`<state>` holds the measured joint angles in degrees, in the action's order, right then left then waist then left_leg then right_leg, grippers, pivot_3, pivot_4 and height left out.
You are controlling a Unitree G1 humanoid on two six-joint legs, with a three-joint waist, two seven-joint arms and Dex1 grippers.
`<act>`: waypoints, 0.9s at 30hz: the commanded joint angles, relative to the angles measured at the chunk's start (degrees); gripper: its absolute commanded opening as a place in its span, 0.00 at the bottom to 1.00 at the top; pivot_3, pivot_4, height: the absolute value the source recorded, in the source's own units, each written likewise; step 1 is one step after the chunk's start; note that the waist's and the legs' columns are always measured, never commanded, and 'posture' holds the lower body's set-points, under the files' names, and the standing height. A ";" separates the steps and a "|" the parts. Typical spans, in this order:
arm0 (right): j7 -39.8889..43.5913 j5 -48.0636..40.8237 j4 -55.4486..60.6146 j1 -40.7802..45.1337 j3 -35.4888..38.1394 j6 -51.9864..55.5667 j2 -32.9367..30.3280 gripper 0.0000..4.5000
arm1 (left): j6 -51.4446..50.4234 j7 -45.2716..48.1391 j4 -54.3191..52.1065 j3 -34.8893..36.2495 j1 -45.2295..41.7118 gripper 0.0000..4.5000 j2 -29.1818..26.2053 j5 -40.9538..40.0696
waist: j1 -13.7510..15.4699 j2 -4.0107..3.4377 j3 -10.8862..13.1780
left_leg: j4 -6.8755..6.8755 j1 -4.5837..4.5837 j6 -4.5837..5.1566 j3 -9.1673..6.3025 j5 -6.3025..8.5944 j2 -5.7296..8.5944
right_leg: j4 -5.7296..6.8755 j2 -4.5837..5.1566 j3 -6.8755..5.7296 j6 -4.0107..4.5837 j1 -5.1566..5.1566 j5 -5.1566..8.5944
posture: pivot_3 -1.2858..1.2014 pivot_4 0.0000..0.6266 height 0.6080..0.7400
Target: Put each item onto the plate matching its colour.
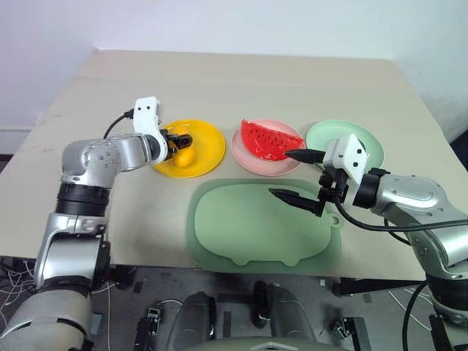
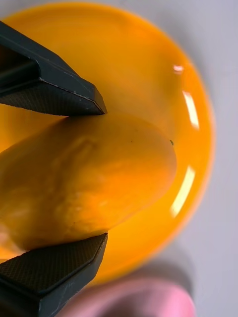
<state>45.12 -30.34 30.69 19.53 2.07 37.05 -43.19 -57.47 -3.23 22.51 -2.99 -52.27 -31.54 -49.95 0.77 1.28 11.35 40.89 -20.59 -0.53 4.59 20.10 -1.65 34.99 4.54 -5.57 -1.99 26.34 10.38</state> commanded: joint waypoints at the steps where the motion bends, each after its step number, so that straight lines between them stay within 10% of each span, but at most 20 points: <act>1: -0.19 -0.05 1.36 -0.70 1.57 -0.53 -0.70 1.00 | 3.12 4.80 4.38 0.45 -3.35 0.93 1.48 6.65 | 0.03 0.01 0.01 | 0.00 -0.02 0.00 0.00 0.00 -0.01 | -0.02 0.01 -0.02 0.00 -0.01 0.00 | 0.52 0.24 1.00; 19: 4.72 -0.33 -4.22 -1.69 4.74 -1.20 -5.96 1.00 | -7.55 8.04 -33.65 19.85 11.67 0.99 0.02 3.77 | -0.15 0.11 0.08 | 0.00 0.03 0.00 -0.01 0.00 -0.15 | 0.08 0.09 0.05 -0.05 0.04 0.02 | 0.52 0.24 1.00; 27: 8.07 -3.63 -11.06 -6.60 12.29 -1.83 -5.96 1.00 | 11.84 27.15 -51.01 27.07 43.46 0.99 -10.19 10.56 | -0.01 0.10 0.11 | -0.19 0.10 -0.04 0.11 -0.01 -0.18 | 0.05 0.03 0.12 0.00 0.11 0.04 | 0.52 0.24 1.00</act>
<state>52.32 -32.17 20.20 13.16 10.51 35.39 -48.55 -48.88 20.40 -24.73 20.59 -10.85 -40.57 -39.23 0.76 1.38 11.46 40.73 -20.57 -0.41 4.70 20.19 -1.84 34.97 4.57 -5.47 -1.97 26.48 10.42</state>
